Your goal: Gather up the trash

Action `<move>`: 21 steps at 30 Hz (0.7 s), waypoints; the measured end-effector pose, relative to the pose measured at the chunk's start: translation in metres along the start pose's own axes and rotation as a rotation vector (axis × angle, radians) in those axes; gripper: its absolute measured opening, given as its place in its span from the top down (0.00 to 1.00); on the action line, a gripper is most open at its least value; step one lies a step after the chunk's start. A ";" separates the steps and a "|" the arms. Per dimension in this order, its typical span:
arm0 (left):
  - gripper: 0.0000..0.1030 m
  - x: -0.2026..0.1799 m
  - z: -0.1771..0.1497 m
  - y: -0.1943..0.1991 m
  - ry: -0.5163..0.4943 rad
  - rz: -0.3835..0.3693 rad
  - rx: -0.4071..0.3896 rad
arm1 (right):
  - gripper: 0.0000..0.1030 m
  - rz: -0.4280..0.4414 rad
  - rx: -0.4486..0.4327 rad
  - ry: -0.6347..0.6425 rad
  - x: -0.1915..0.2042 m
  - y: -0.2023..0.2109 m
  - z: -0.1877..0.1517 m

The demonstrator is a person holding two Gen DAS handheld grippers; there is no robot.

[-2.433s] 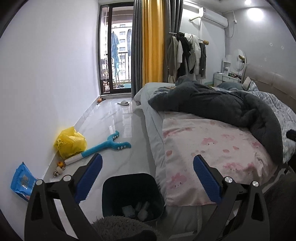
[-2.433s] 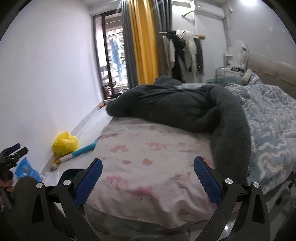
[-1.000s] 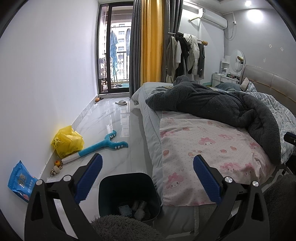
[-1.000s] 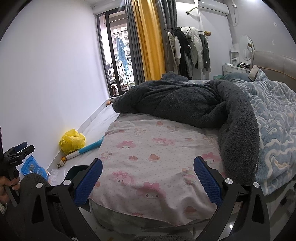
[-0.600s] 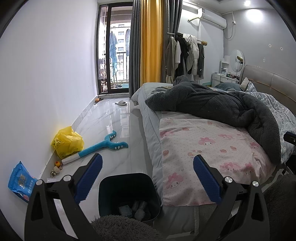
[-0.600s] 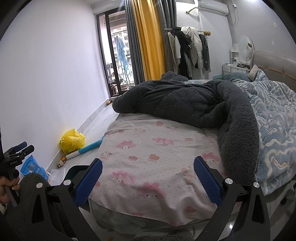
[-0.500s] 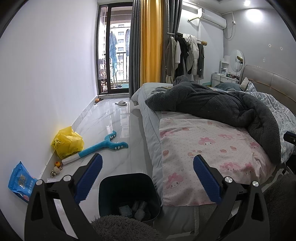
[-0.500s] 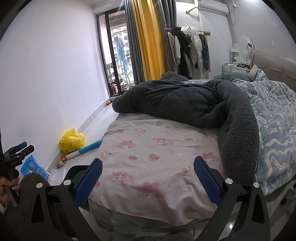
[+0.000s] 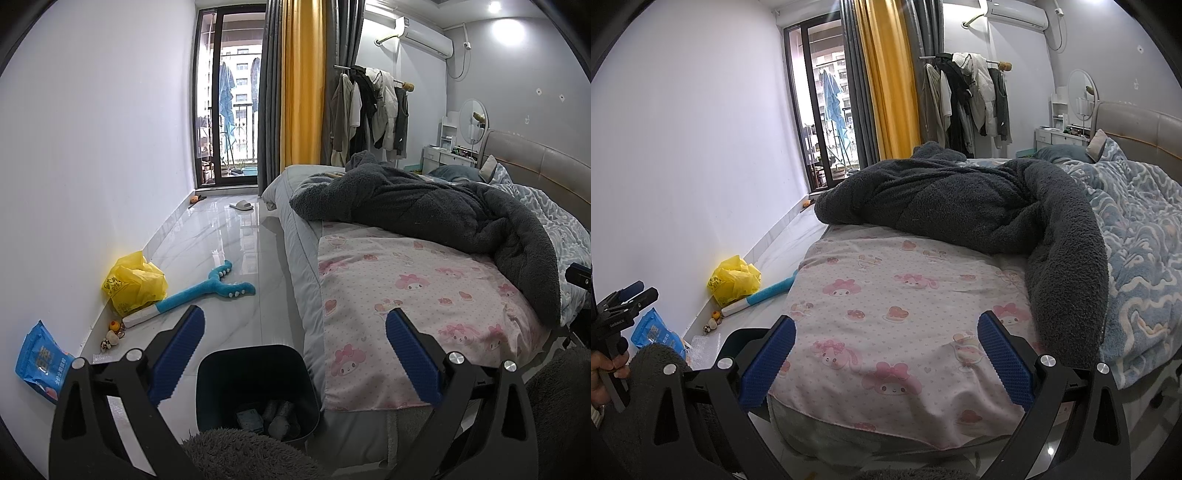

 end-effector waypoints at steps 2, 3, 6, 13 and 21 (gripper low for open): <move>0.03 0.000 0.000 0.000 0.000 0.000 0.000 | 0.03 0.000 0.000 -0.001 0.000 0.000 0.000; 0.03 0.000 0.000 0.000 0.000 0.000 0.000 | 0.03 -0.001 0.000 -0.002 0.000 0.000 -0.001; 0.03 0.000 0.000 0.000 0.000 0.000 0.000 | 0.03 -0.001 0.000 -0.001 -0.001 0.001 -0.001; 0.03 0.000 0.000 0.000 0.001 0.000 0.000 | 0.03 -0.001 0.000 -0.001 -0.001 0.001 -0.001; 0.03 0.001 0.004 0.001 0.016 0.004 0.005 | 0.03 -0.001 0.000 -0.001 -0.001 0.000 0.000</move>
Point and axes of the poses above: each gripper's, at about its wrist camera, not at the fingertips, and y roughly against the way its jaws point, x to its left, z to its top, the point moved 2 cm from there along -y, roughly the way its jaws point, and after that the axes turned 15 degrees about y, right-handed, at the moved point
